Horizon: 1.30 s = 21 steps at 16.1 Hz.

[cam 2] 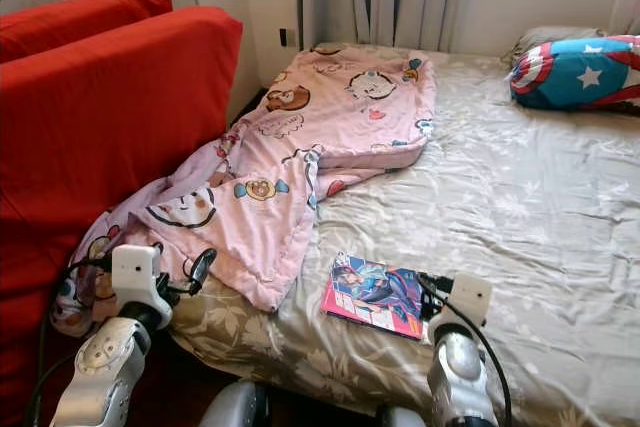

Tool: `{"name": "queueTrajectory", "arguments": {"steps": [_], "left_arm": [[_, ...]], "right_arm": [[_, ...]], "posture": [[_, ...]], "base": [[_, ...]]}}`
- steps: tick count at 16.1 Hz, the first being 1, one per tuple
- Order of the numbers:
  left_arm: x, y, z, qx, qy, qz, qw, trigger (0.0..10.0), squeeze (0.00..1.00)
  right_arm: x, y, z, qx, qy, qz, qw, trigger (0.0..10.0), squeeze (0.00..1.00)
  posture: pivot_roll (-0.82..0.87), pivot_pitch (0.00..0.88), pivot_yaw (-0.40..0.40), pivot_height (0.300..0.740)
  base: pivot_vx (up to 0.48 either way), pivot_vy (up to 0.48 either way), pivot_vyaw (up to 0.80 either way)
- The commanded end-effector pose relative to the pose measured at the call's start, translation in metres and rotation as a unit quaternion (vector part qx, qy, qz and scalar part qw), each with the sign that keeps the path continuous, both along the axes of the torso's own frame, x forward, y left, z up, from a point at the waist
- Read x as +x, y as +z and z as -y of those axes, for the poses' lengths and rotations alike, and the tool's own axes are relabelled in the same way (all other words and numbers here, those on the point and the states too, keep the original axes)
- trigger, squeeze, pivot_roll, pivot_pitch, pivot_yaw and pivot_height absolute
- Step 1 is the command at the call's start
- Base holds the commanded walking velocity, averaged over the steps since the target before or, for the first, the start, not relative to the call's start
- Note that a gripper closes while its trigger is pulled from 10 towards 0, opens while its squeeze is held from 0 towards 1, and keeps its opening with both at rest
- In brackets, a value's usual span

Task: Clean up the room

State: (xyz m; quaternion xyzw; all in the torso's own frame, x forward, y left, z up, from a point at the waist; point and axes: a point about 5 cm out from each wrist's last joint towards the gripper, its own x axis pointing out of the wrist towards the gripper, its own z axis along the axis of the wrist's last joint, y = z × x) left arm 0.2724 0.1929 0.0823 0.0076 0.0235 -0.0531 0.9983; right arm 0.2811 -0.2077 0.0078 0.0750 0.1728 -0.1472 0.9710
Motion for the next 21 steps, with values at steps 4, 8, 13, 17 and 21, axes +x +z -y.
{"name": "queueTrajectory", "arguments": {"steps": [4, 8, 13, 17, 21], "left_arm": [[-0.005, 0.008, -0.002, 0.011, -0.011, 0.004, 1.0, 10.0, 0.0], [-0.022, 0.016, 0.005, 0.008, -0.022, 0.002, 1.0, 10.0, 0.0], [-0.038, 0.029, 0.009, 0.006, -0.026, -0.001, 1.0, 10.0, 0.0], [-0.051, 0.038, 0.004, 0.015, -0.024, -0.014, 1.0, 10.0, 0.0], [-0.059, 0.04, 0.005, 0.018, -0.024, -0.026, 0.999, 10.0, 0.0]], "right_arm": [[0.014, 0.006, 0.006, -0.016, -0.002, -0.027, 1.0, 10.0, 0.0], [0.027, 0.013, 0.019, 0.026, -0.034, -0.058, 0.997, 10.0, 0.0], [0.045, 0.027, 0.013, -0.143, 0.14, -0.107, 0.974, 10.0, 0.0], [0.054, 0.042, 0.028, -0.31, 0.253, -0.174, 0.9, 10.0, 0.0], [0.045, 0.036, 0.04, -0.364, 0.332, -0.233, 0.838, 10.0, 0.0]], "posture": [[0.09, 0.109, 0.052, 0.627], [0.11, 0.199, 0.046, 0.627], [0.14, 0.245, 0.042, 0.627], [0.17, 0.274, 0.042, 0.627], [0.2, 0.279, 0.043, 0.627]], "base": [[0.0, 0.0, 0.0], [0.0, 0.0, 0.0], [0.0, 0.0, 0.0], [0.0, 0.0, 0.0], [0.0, 0.0, 0.0]]}}
